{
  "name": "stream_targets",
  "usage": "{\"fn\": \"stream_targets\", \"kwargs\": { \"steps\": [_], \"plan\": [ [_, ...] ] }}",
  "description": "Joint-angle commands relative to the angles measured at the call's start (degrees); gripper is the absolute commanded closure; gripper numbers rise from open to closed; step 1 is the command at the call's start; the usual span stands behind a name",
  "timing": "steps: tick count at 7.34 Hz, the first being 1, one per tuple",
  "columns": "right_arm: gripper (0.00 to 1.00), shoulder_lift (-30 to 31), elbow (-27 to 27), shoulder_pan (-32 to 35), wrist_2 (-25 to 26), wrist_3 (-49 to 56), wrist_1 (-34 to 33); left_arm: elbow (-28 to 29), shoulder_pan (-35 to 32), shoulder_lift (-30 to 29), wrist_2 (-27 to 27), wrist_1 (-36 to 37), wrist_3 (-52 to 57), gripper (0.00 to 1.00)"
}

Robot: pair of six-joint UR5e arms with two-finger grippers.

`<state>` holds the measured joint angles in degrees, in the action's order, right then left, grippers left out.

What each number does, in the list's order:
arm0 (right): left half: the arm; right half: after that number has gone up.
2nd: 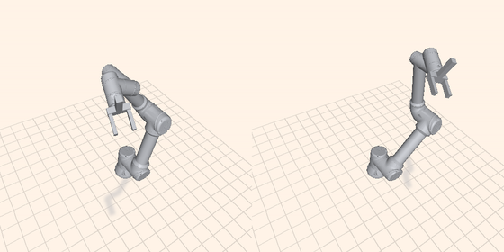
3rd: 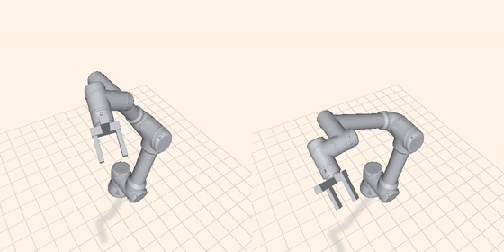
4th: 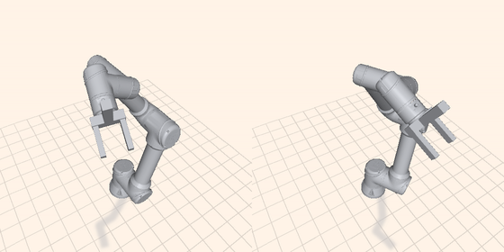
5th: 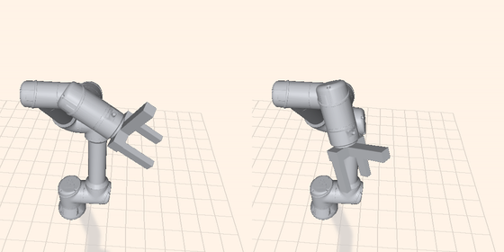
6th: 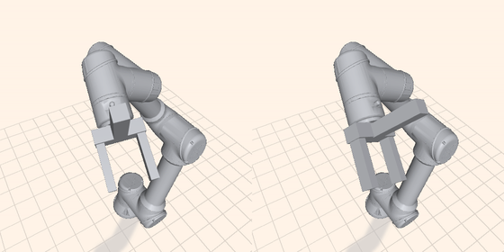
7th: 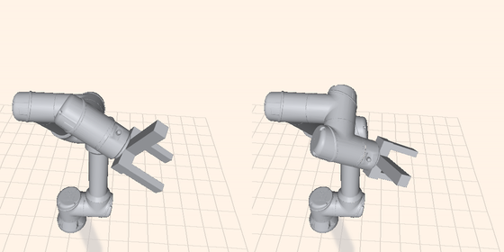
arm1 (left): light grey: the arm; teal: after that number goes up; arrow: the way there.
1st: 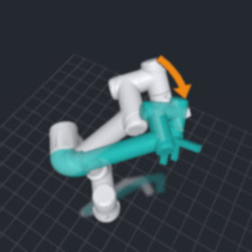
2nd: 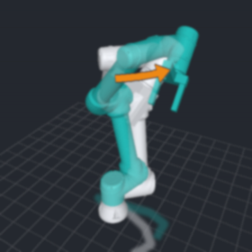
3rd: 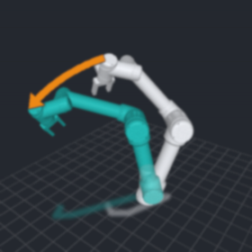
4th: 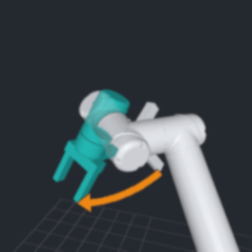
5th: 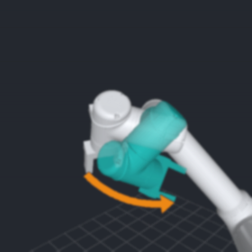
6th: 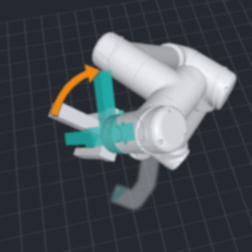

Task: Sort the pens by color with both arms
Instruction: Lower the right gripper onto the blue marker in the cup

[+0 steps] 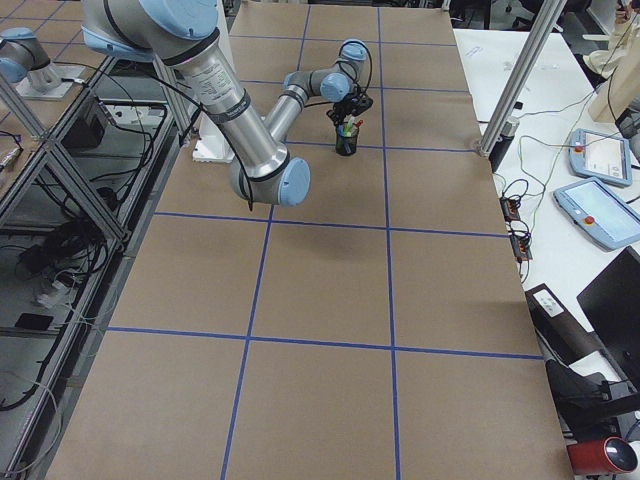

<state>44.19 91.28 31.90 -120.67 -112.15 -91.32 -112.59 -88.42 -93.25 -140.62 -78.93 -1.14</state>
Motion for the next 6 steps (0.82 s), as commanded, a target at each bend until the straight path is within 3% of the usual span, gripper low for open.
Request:
{"fn": "stream_targets", "kwargs": {
  "steps": [1, 6],
  "plan": [
    [0.84, -0.07, 1.09, 0.0, -0.09, 0.0, -1.3, -0.08, 0.0, 0.0, 0.0, 0.0, 0.0, 0.0],
    [0.84, -0.07, 9.61, 1.05, -2.29, 0.09, -9.57, 0.0, 0.0, -0.09, -0.09, 0.0, 0.0, 0.0]
  ]
}}
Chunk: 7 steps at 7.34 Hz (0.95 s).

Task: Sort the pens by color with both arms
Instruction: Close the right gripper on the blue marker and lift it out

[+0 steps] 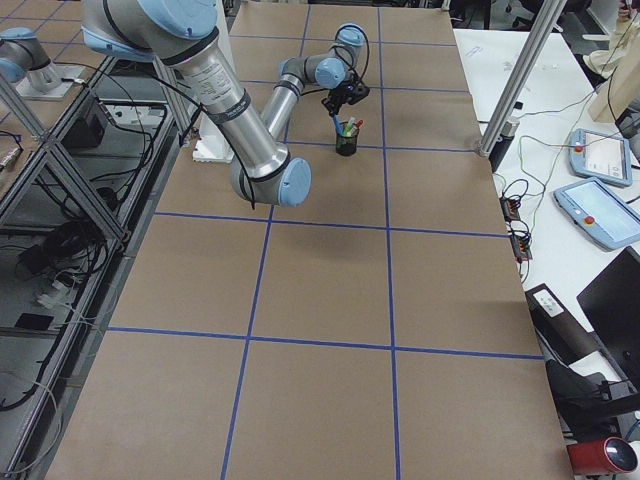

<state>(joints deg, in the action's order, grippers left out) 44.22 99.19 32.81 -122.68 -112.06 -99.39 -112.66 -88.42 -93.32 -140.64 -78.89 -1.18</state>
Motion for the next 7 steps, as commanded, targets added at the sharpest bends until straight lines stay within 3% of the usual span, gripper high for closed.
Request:
{"fn": "stream_targets", "kwargs": {
  "steps": [1, 7],
  "plan": [
    [0.84, -0.45, 3.45, 0.32, -0.28, 0.0, -4.21, 0.16, 0.0, -0.02, -0.07, 0.05, -0.05, 0.0],
    [0.84, -0.63, 9.53, 3.74, 0.42, 0.78, -7.93, 2.0, 0.09, -1.15, -0.07, -0.04, -0.05, 0.0]
  ]
}}
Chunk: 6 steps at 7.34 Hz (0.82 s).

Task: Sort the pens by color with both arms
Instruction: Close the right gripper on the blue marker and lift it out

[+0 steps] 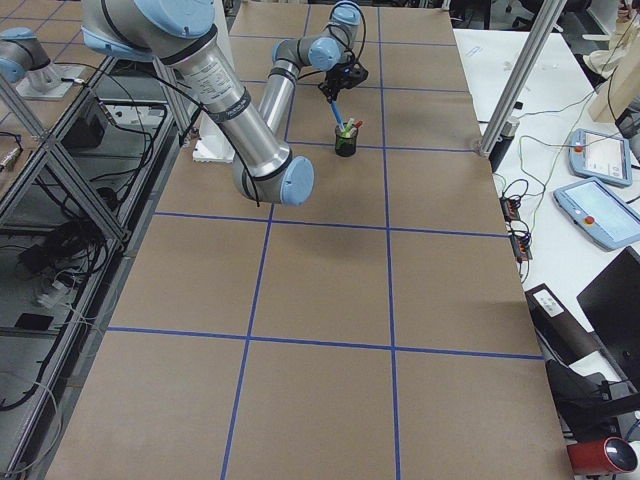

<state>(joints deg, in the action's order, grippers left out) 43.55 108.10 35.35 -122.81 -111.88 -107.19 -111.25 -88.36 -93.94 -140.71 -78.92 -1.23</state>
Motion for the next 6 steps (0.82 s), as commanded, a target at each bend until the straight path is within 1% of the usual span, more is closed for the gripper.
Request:
{"fn": "stream_targets", "kwargs": {
  "steps": [1, 2, 3, 4, 5, 6],
  "plan": [
    [0.83, -0.04, 0.7, 3.12, 0.72, 3.57, -0.12, 0.59, 0.12, -0.63, 0.0, -0.09, -1.13, 0.0],
    [0.83, 0.04, 0.44, 5.14, 0.99, 7.6, -0.12, 0.51, 0.12, -1.07, -0.09, -0.1, -2.19, 0.0],
    [0.82, 0.13, 0.01, 6.03, 3.77, 13.21, -0.12, 0.59, 0.3, -1.33, -0.35, -0.01, -2.2, 0.0],
    [0.82, 0.13, -0.96, 6.04, 8.15, 18.23, -0.04, 1.2, 0.3, -2.29, -0.44, 0.43, -2.37, 0.0],
    [0.82, 0.13, -2.53, 6.13, 12.03, 23.33, 0.23, 1.38, 0.3, -2.73, -0.53, -0.44, -6.29, 0.0],
    [0.82, 0.13, -3.59, 6.39, 14.24, 28.34, 0.49, 1.12, 0.3, -4.31, -0.61, -0.27, -10.33, 0.0]
  ]
}}
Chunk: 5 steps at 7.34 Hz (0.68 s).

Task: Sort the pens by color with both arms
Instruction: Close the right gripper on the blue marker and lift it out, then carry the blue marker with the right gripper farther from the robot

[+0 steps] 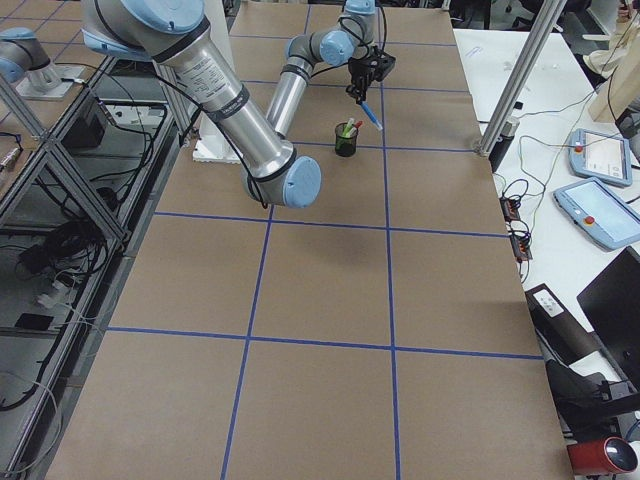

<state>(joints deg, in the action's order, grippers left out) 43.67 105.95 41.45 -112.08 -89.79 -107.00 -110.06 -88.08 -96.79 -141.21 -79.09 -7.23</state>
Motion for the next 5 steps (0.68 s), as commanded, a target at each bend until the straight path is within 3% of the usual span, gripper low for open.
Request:
{"fn": "stream_targets", "kwargs": {
  "steps": [1, 4, 5],
  "plan": [
    [0.82, 0.09, -3.45, 0.38, 4.58, 9.68, 2.38, -0.24, 0.1, -2.78, -0.11, -0.19, -9.07, 0.0],
    [0.82, 0.62, -16.52, 0.38, 7.75, 13.4, 21.33, -0.15, 4.38, -9.0, -1.17, -0.28, -25.67, 0.0],
    [0.82, 0.88, -19.17, 0.38, 8.1, 14.54, 24.61, -0.15, 6.41, -11.12, -1.17, -0.28, -31.21, 0.0]
  ]
}}
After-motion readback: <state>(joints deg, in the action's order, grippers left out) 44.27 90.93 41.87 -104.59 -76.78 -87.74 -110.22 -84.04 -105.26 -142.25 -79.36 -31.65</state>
